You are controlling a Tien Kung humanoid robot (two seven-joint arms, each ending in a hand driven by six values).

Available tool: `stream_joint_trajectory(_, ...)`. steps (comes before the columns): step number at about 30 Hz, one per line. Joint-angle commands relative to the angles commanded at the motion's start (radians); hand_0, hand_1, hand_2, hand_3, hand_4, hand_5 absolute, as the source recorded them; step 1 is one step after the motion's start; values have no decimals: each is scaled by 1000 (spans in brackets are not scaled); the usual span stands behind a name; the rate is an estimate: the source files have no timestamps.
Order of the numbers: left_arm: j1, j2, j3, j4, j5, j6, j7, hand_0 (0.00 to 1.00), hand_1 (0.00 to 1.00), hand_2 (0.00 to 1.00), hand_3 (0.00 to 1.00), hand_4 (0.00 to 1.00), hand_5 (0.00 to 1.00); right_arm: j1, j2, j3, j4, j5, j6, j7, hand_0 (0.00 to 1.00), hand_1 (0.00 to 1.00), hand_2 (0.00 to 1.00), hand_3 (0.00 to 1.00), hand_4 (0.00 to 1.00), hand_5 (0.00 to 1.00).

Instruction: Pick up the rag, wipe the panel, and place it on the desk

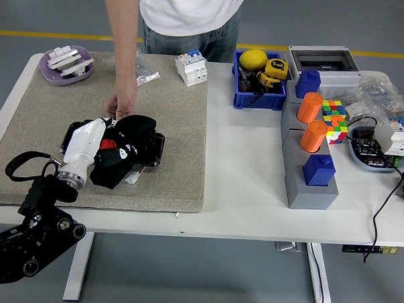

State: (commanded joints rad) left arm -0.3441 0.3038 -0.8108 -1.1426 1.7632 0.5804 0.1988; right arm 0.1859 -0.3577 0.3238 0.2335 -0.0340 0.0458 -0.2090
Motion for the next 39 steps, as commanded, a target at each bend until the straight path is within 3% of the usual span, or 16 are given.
stream_joint_trajectory(11, 12, 16, -79, 78, -7, 6, -5, 280, 186, 462, 431, 115, 2, -1, -2, 6, 0, -4, -1, -3, 706, 631, 685, 639, 998, 565)
stream_joint_trajectory(32, 7, 49, -188, 127, 15, 41, 21, 284, 190, 461, 434, 126, 2, 4, -2, -3, 1, 7, 1, 1, 706, 631, 685, 639, 998, 564)
stream_joint_trajectory(39, 5, 39, -175, 128, 12, 41, 20, 285, 191, 461, 434, 127, 2, 5, -3, -1, 1, 5, 0, 1, 707, 632, 685, 639, 998, 564)
